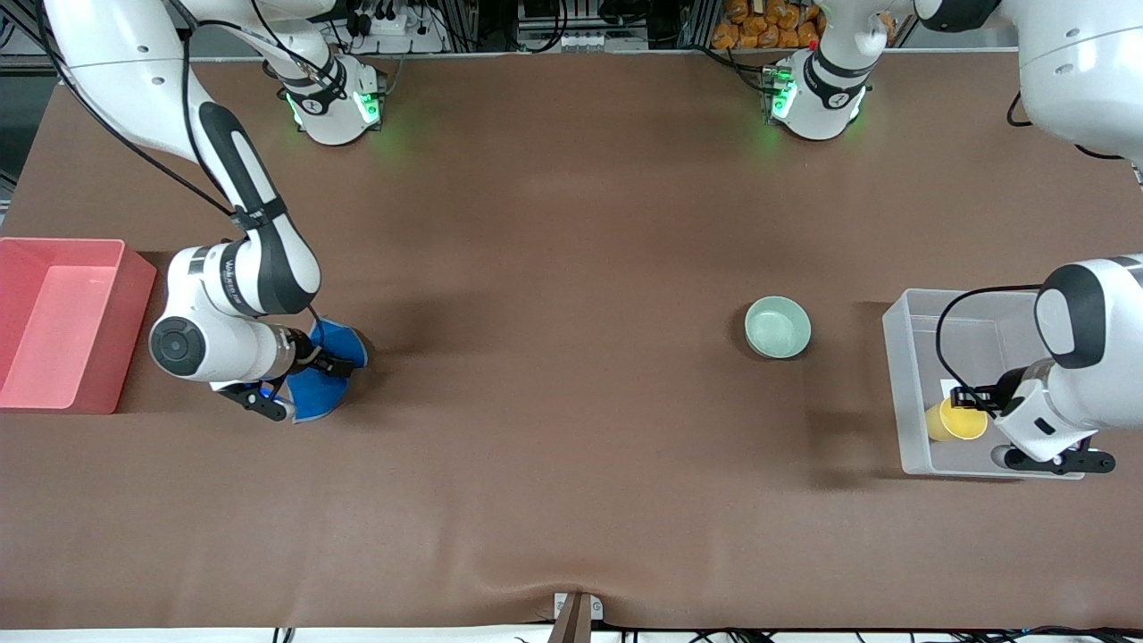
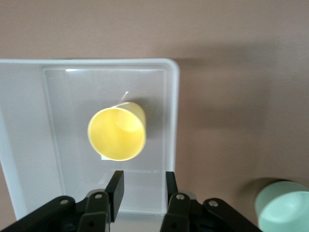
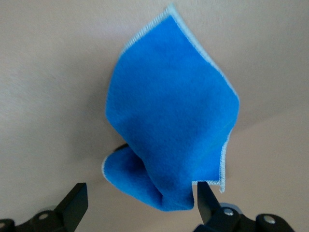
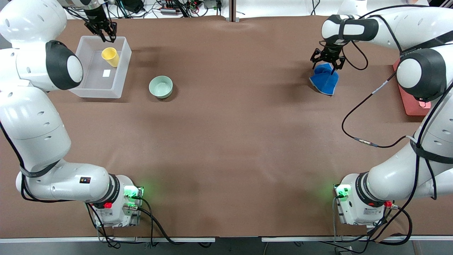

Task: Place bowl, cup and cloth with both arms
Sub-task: 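Release the cup in the bin while the right gripper grasps the cloth, then grasp the green bowl rim with the left gripper while the right lifts cloth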

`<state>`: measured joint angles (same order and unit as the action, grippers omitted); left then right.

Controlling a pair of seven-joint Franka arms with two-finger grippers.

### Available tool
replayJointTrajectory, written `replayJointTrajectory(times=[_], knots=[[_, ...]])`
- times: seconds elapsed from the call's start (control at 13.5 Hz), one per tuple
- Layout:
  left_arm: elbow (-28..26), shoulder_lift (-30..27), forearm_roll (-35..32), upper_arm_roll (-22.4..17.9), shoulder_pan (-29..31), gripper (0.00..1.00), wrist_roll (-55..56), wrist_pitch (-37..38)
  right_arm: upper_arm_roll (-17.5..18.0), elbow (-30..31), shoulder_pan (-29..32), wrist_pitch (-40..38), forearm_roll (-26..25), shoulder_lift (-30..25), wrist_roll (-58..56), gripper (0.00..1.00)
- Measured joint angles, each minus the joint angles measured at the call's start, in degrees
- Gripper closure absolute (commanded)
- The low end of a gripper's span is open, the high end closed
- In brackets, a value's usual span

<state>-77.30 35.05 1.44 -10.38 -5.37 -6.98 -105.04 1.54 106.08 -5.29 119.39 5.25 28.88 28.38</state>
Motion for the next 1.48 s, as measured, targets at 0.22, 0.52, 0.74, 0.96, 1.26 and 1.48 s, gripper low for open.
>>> replayJointTrajectory(times=[0.22,0.52,0.74,0.96,1.26,1.48], knots=[[-0.02,-0.45,0.06,0.53,-3.96,0.55,4.58,2.94,-0.09,2.81,-0.03,-0.04,-0.76,-0.11,0.15,0.00],[-3.30,-2.56,0.07,4.73,-4.46,0.48,8.02,4.65,-0.50,4.40,0.00,0.00,-1.56,-0.59,0.42,0.05],[-11.15,-5.79,0.07,6.34,-6.26,0.50,11.46,1.69,-0.96,4.42,0.68,0.67,-1.65,-0.76,2.06,0.04],[-24.36,-9.99,0.07,6.50,-8.74,0.51,13.58,-9.04,-1.07,4.48,1.42,3.14,-1.61,-0.76,3.04,0.05],[-35.94,-12.32,0.07,7.34,-9.91,0.54,15.47,-17.19,-1.11,4.46,2.31,6.27,2.61,-0.76,4.24,0.18],[-42.31,-12.70,0.07,7.73,-9.94,0.58,15.75,-24.21,-1.10,4.46,2.34,8.33,5.70,-0.76,4.67,0.36]])
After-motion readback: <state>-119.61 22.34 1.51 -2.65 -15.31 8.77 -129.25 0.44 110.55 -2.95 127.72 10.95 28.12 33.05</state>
